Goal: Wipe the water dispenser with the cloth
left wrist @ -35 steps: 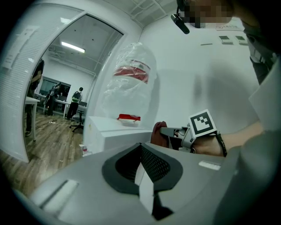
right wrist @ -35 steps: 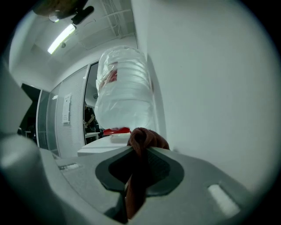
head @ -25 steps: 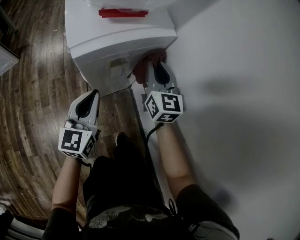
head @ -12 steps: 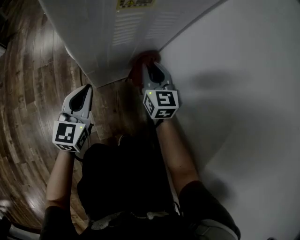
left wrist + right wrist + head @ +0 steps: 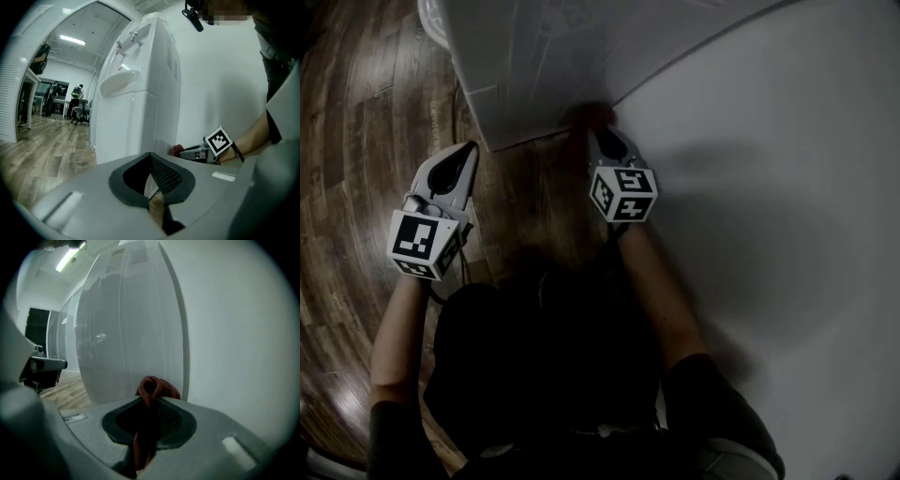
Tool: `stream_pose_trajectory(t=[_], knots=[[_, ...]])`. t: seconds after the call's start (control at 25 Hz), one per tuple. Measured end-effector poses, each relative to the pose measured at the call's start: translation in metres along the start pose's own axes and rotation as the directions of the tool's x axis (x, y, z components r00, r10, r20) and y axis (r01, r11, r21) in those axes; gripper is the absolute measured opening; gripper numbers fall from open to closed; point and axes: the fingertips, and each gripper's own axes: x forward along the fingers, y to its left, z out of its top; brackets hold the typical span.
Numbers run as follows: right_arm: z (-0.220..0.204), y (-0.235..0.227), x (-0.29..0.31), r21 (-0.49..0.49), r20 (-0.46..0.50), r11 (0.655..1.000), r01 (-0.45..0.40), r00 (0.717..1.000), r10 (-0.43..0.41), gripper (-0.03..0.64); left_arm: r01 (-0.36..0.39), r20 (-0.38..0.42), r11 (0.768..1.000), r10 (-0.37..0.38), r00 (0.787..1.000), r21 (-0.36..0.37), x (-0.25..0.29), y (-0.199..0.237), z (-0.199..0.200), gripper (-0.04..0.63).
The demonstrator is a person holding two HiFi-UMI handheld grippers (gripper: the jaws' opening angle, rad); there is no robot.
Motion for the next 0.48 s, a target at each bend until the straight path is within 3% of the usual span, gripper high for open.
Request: stream_pose_trajectory(t=[0.24,0.36,0.48], knots=[[-0.045,0.002,0.020,0.006,-0.097,1.000,0.008,0.995,-0.007,0.044,0.000,-0.006,1.000,0.000,1.000,-0.025,0.006,0.003,-0.025,0.020],[-0.007,0.019,-0.006,-0.075,-0.020,0.997,-0.030,0.999,0.029,0.044,-0.020,0.002,0.999,0.020,1.000,-0.028,-0.009,0.006,-0.014,0.020],[0.073,0.032,-0.044,-0.090,0.112,0.995,-0.047,0.992,0.057,0.044,-0.051,0.035,0.999,0.052,0.998,-0.019,-0.024,0.009,0.035,0.020]])
